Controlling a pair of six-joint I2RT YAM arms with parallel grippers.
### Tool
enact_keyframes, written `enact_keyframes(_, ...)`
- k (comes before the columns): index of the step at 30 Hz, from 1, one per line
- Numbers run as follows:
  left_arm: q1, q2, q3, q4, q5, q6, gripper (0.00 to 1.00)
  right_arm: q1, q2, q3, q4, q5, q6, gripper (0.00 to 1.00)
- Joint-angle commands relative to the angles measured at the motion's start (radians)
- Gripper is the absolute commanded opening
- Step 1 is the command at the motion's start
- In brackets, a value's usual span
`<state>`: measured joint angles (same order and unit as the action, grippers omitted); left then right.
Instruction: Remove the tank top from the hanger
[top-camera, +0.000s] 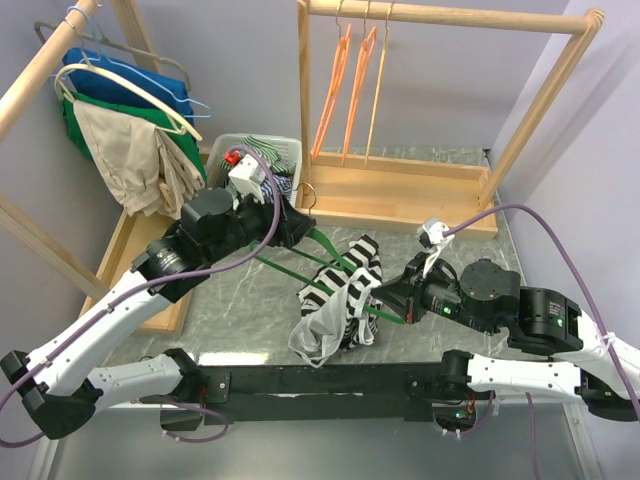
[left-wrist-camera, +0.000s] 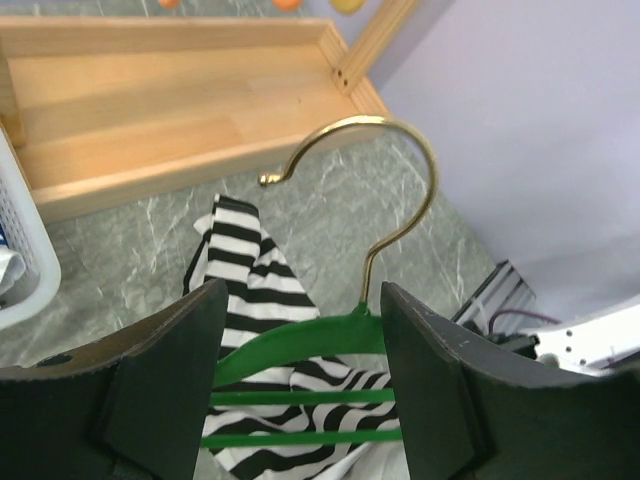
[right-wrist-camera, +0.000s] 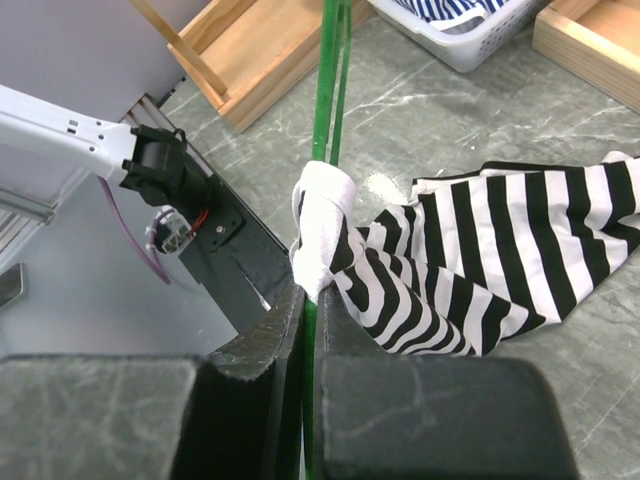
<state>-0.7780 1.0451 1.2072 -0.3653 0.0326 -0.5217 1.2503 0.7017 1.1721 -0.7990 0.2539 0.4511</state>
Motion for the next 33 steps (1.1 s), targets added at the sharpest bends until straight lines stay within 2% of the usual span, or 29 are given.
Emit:
enact_keyframes(1,-0.017,-0.037,0.018,0.098,-0.086,-0.027,0.67,0.006,-0.004,0.014,0.095,0.018,-0.005,0.0)
enact_keyframes(5,-0.029,-0.03,0.017,0.124,-0.103,-0.027,0.64,0.006,-0.004,0.017,0.09,0.016,-0.006,0.0)
enact_keyframes(12,-0.05,0.006,0.025,0.121,-0.094,-0.021,0.48,0.006,-0.016,0.023,0.078,0.024,-0.003,0.0)
enact_keyframes(17,-0.069,0.016,0.026,0.129,-0.114,-0.017,0.47,0.006,-0.018,0.024,0.08,0.025,-0.005,0.0)
enact_keyframes(21,-0.078,0.02,0.022,0.141,-0.129,-0.018,0.4,0.006,-0.008,0.026,0.083,0.019,-0.008,0.0)
enact_keyframes(25,-0.079,0.015,0.018,0.163,-0.145,-0.018,0.41,0.006,0.001,0.024,0.081,0.008,-0.009,0.0)
enact_keyframes(28,-0.081,0.012,0.022,0.164,-0.152,-0.015,0.38,0.006,0.005,0.024,0.075,0.005,-0.008,0.0)
enact_keyframes(31,-0.081,0.024,0.026,0.154,-0.146,-0.008,0.3,0.006,0.001,0.023,0.076,0.008,-0.005,0.0)
enact_keyframes(32,-0.081,0.027,0.028,0.146,-0.14,-0.006,0.2,0.006,-0.002,0.023,0.078,0.008,-0.005,0.0)
enact_keyframes(33,-0.081,0.027,0.029,0.144,-0.138,-0.006,0.14,0.005,-0.005,0.023,0.08,0.013,-0.005,0.0)
